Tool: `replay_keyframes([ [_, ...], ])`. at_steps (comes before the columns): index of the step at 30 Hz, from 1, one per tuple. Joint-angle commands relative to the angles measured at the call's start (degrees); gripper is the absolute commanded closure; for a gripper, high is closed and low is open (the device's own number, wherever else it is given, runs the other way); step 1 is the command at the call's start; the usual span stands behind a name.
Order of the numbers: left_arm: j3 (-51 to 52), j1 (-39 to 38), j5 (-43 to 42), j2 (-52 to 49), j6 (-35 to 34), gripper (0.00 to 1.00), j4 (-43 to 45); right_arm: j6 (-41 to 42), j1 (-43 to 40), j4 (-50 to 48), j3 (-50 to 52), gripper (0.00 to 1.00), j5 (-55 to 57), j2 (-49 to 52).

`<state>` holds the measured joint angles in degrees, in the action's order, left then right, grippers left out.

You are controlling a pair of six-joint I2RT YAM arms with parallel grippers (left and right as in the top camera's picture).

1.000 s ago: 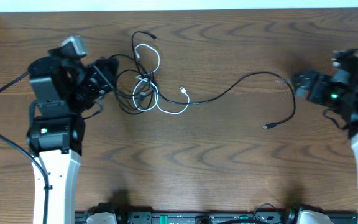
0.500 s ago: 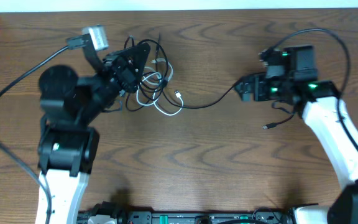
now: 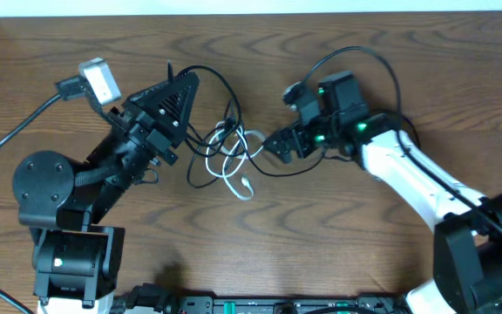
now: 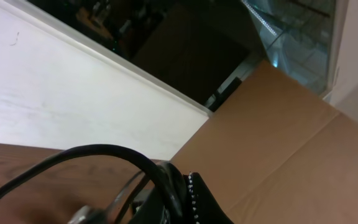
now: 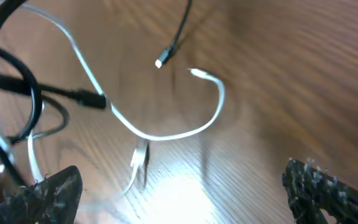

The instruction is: Untangle cables

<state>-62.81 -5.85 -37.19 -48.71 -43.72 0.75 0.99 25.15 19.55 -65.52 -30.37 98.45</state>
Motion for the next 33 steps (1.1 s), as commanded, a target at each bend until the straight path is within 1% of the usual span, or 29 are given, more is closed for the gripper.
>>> replay_keyframes([
  [1,-0.8,-0.1,-0.8,0.5,-1.2,0.92,1.1,-2.0,3.0,-1.2,-0.3,0.01,-1.7,2.1],
  [7,-0.8,-0.1,-0.7,0.5,-0.9,0.92,1.1,-3.3,5.9,-2.0,-0.3,0.01,-3.4,3.1],
  [12,-0.8,-0.1,-0.7,0.5,0.2,0.92,1.1,-3.9,6.1,-1.8,-0.4,0.01,-4.3,3.1],
  [17,-0.8,-0.1,-0.3,0.0,0.6,0.92,1.0,-6.5,6.1,-0.5,-0.3,0.01,-8.2,3.1],
  [18,-0.8,-0.1,-0.3,-0.3,0.6,0.92,1.0,-6.4,6.1,-0.5,-0.4,0.04,-7.5,3.1],
  [23,-0.8,-0.1,-0.3,-1.5,0.7,0.92,-0.3,-3.5,6.1,-0.7,-0.4,0.04,-0.9,3.1],
  [26,-0.8,-0.1,-0.3,-2.3,2.1,0.92,-0.9,2.0,6.0,-1.1,-0.4,0.01,9.6,3.1],
  [27,-0.8,-0.1,-0.3,-2.5,2.1,0.92,-0.9,2.1,5.9,-1.0,-0.4,0.01,10.6,3.1],
  [29,-0.8,-0.1,-0.3,-2.9,2.2,0.92,-0.9,0.6,5.5,-0.7,-0.5,0.01,8.0,3.1],
  [31,-0.8,-0.1,-0.2,-3.2,3.3,0.92,-0.9,-2.1,5.4,-0.7,-0.5,0.03,2.8,3.1],
  [33,-0.8,-0.1,0.5,-3.6,4.3,0.92,-1.4,-2.1,5.5,-1.2,-0.5,0.02,2.1,3.1],
])
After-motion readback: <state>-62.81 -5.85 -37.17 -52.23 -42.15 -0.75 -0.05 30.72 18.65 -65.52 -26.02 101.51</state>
